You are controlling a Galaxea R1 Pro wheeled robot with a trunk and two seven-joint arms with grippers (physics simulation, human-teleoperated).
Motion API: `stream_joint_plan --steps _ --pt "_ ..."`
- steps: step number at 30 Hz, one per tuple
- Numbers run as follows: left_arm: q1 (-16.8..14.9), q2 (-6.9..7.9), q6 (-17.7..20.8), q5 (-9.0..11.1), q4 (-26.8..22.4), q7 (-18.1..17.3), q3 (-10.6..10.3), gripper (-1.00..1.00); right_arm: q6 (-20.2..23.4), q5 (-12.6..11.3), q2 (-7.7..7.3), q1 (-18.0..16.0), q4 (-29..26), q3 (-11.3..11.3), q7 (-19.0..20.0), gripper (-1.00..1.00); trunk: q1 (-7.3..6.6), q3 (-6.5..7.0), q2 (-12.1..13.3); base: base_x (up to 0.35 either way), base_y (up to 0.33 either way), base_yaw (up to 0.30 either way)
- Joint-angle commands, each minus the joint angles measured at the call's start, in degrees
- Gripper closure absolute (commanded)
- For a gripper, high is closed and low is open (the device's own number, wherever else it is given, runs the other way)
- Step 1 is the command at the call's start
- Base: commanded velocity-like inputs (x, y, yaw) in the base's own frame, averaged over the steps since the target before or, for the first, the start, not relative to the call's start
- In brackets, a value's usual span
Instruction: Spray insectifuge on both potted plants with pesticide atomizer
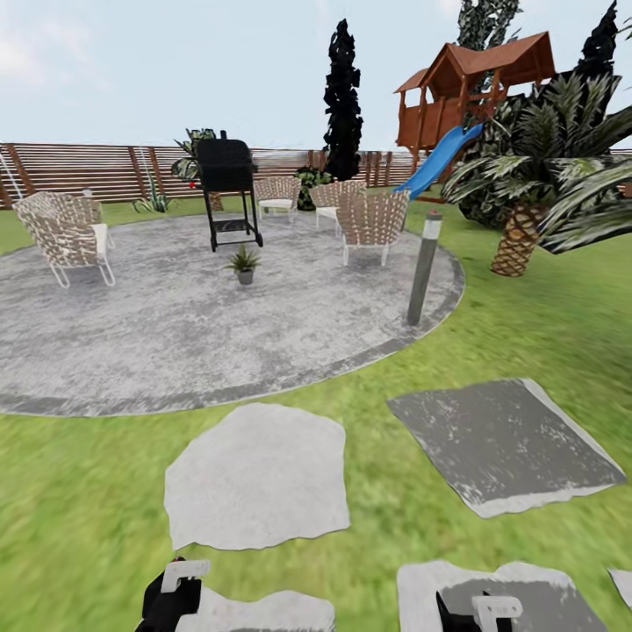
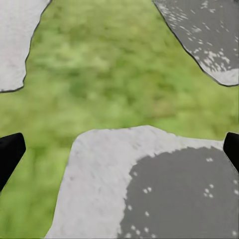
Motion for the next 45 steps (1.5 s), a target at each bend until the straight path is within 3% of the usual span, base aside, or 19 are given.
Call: stream_joint_plan --steps 1,36,45 --pt "-0.02 0.02 -0.09 0.05 -0.04 0.45 -0.49 1.00 -0.18 -0.61 -0.02 -0.03 0.04 0.30 0.32 -1.00 0.02 -0.05 -0.02 0.341 0.000 0.067" --pt "-0.04 0.02 -0.09 0.05 -0.04 0.45 -0.51 1.00 -0.18 -0.61 0.06 -0.03 0.04 0.30 0.32 -1.00 0.02 -0.05 -0.02 0.341 0.079 0.163" --pt "-0.02 0.02 -0.09 0.05 -0.04 0.45 -0.49 1.00 -0.15 -0.61 -0.10 -0.03 0.04 0.30 0.41 -1.00 0.02 -0.05 -0.02 0.341 0.090 0.026"
